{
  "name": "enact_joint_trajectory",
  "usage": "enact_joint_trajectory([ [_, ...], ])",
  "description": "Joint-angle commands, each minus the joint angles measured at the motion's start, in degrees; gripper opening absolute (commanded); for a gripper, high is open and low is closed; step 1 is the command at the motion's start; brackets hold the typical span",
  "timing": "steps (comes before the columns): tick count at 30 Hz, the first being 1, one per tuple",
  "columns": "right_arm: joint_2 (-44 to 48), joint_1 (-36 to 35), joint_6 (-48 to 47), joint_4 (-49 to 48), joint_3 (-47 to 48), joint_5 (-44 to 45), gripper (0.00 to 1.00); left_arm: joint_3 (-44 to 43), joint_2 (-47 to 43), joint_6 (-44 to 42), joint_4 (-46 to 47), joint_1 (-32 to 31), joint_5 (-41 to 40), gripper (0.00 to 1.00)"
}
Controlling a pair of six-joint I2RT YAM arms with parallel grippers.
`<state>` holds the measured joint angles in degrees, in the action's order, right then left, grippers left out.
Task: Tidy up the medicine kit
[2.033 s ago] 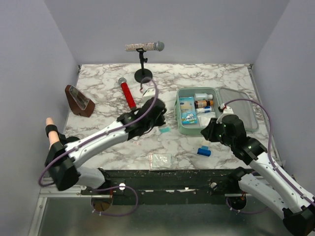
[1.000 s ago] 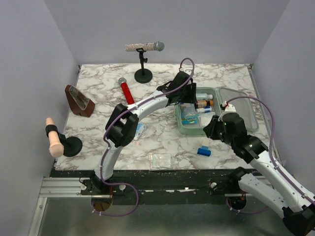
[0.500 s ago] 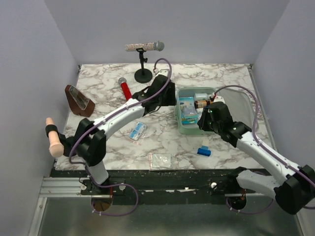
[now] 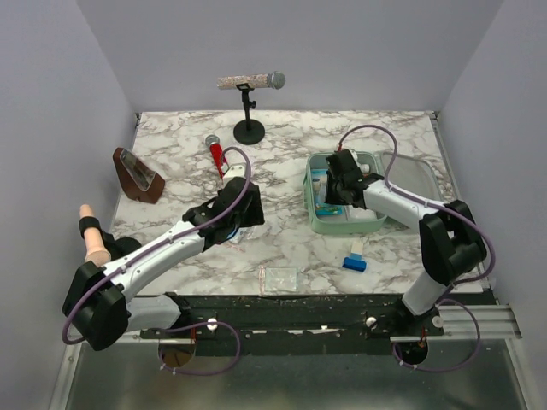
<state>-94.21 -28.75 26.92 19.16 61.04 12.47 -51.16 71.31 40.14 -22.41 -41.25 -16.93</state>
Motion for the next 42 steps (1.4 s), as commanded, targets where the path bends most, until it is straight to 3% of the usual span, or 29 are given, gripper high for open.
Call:
enact_joint_trajectory([
  [1, -4.7, 0.4, -0.9, -0.6, 5.6, 3.0, 0.33, 4.4, -5.6, 2.0, -0.3, 0.2, -1.5, 0.67],
  [9, -8.0, 0.7, -0.5, 0.9, 10.8, 2.9, 0.31, 10.3, -9.3, 2.7, 2.5, 0.2, 2.9, 0.66],
  [11, -4.3, 0.7, -0.5, 0.4, 8.2, 2.2, 0.31, 11.8, -10.0, 2.3, 3.8, 0.1, 5.0, 0.66],
  [16, 7.0, 0.7, -0.5, 2.4, 2.1, 2.1, 0.34, 13.1, -7.2, 2.3, 2.8, -1.5, 2.6, 0.80],
  [20, 16.8, 0.6, -0.7, 3.4, -4.1, 1.4, 0.35, 13.9, -5.7, 4.7, 1.1, -2.4, 0.9, 0.99],
  [29, 35.1, -0.9, -1.3, 2.1, -16.2, -7.5, 0.36, 19.3, -14.6, 11.2, 3.3, -1.6, -6.1, 0.99],
  [32, 38.5, -1.1, -2.4, 1.6, -21.7, -7.5, 0.36, 13.3, -8.2, 7.2, -1.1, -1.3, -12.4, 0.95],
  [36, 39.7, -1.1, -2.7, 1.5, -24.0, -7.3, 0.36, 7.4, 0.9, -1.4, -1.0, -2.2, -12.2, 0.93],
  [42, 42.6, -1.1, -2.1, 1.8, -25.1, -7.3, 0.36, 0.8, 9.9, -7.7, -4.0, -5.6, -13.9, 0.91],
])
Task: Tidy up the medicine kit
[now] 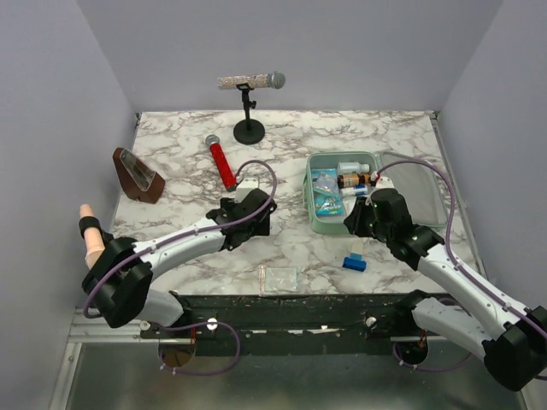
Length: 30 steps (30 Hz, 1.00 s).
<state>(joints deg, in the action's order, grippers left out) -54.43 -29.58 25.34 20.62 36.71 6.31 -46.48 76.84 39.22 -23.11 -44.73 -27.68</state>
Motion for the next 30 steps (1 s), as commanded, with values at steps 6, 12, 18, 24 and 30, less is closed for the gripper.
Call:
enact_joint_trajectory([
  [6, 5.7, -0.3, -0.2, 2.4, -0.4, -2.2, 0.36, -7.1, 12.0, -10.9, -5.0, -2.8, -5.0, 0.84],
  [12, 7.9, -0.3, -0.4, 2.9, -0.9, -1.1, 0.36, -11.5, 19.5, -12.9, -8.1, -1.9, -7.4, 0.84],
  [18, 7.6, -0.3, 0.3, 3.2, -1.4, -0.9, 0.36, -12.3, 22.6, -12.8, -8.2, 0.2, -6.0, 0.84],
  [24, 8.7, -0.3, 0.6, 3.5, -1.2, -0.6, 0.36, -13.7, 25.7, -13.4, -8.8, 1.6, -2.0, 0.68],
  [30, 9.2, -0.3, 0.4, 3.5, -2.1, 0.7, 0.37, -14.1, 27.9, -11.6, -9.9, 4.2, 3.3, 0.22],
])
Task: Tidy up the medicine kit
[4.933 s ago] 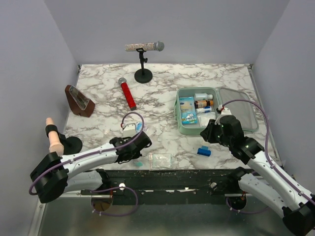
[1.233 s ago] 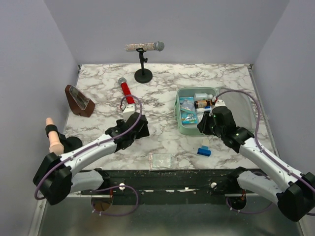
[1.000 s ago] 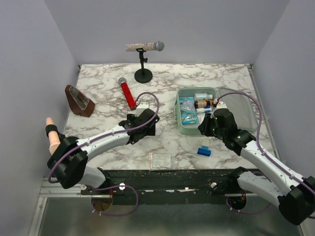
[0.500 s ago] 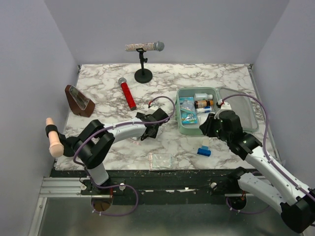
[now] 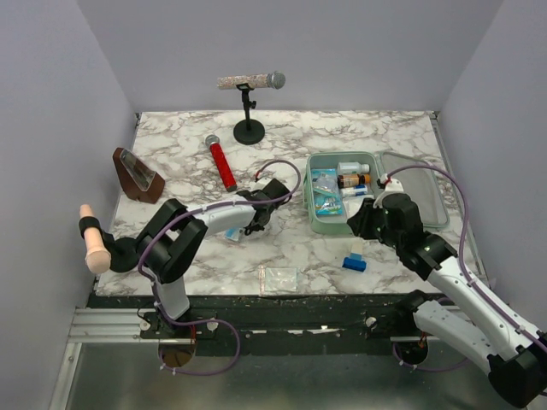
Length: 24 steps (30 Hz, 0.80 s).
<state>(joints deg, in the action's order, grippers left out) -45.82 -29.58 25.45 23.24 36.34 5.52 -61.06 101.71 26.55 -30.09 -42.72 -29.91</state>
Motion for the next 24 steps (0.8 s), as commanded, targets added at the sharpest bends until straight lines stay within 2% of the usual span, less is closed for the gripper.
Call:
enact_joint_trajectory([
  [1, 0.4, -0.3, 0.2, 0.9, -1.6, 1.4, 0.37, 0.7, 2.7, 1.4, -2.9, 2.3, 5.7, 0.15],
  [4, 0.5, -0.3, 0.5, 1.0, -1.5, 1.3, 0.37, 1.0, 0.3, 2.3, -2.8, 2.3, 6.1, 0.02],
  [5, 0.7, -0.3, 0.5, 1.0, -1.5, 1.3, 0.37, 0.9, -1.2, 2.7, -3.0, 2.4, 6.4, 0.00],
  [8, 1.3, -0.3, 0.4, 1.1, -0.9, 1.0, 0.37, 1.2, -7.0, 3.7, -2.5, 1.9, 8.5, 0.00],
  [13, 1.9, -0.3, 0.6, 1.8, 0.6, -0.2, 0.37, 2.8, -17.8, 5.4, 6.1, 1.5, 22.9, 0.00],
  [18, 3.2, -0.3, 0.7, 3.9, 2.6, 0.2, 0.37, 0.5, -23.7, 8.9, 13.0, 1.1, 29.8, 0.00],
  [22, 4.9, -0.2, 0.7, 6.6, 4.5, 3.3, 0.37, 2.5, -26.2, 11.0, 28.5, 1.1, 40.4, 0.00],
  [24, 5.8, -0.3, 0.2, 7.8, 5.1, 4.9, 0.38, 1.2, -23.9, 13.4, 34.3, 1.1, 44.3, 0.00],
])
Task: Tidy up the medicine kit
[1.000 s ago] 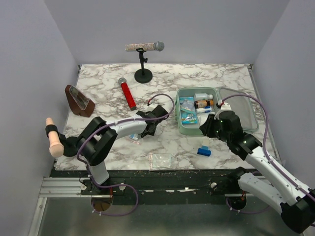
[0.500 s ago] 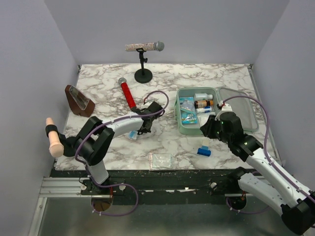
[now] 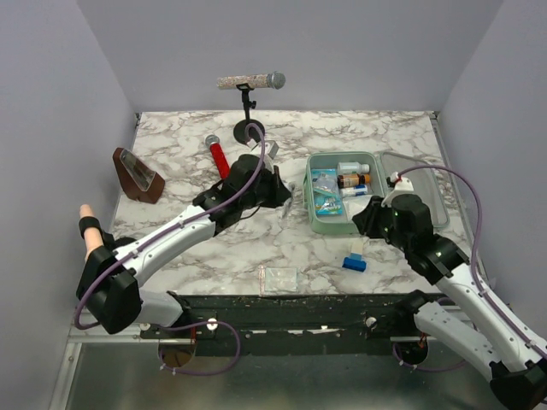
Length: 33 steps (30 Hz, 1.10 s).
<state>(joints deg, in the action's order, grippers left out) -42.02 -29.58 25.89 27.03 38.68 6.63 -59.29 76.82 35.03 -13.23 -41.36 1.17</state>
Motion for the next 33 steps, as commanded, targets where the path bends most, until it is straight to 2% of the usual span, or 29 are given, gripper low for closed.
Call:
enact_joint_trajectory([
  [1, 2.7, -0.2, -0.3, 4.4, 3.0, 4.7, 0.38, -2.3, 3.1, 6.3, 19.0, -0.2, 15.2, 0.00],
  [5, 4.0, -0.2, -0.8, 5.5, 3.2, 6.5, 0.38, -7.9, 12.1, 12.2, 25.7, -1.1, 20.7, 0.00],
  [10, 4.2, -0.2, -0.7, 6.3, 2.7, 6.9, 0.38, -9.3, 19.6, 17.0, 35.8, -2.4, 18.7, 0.00],
  [19, 3.9, -0.2, -1.0, 6.5, 2.4, 7.2, 0.38, -7.0, 26.1, 18.4, 37.1, -3.3, 7.6, 0.00],
  [27, 2.6, -0.2, -0.1, 5.4, 1.5, 6.4, 0.38, -7.6, 31.2, 21.6, 43.0, -4.8, 7.8, 0.00],
  [33, 2.6, -0.2, -0.3, 5.5, 1.4, 6.5, 0.38, -6.8, 32.7, 21.2, 41.0, -5.4, 6.7, 0.00],
])
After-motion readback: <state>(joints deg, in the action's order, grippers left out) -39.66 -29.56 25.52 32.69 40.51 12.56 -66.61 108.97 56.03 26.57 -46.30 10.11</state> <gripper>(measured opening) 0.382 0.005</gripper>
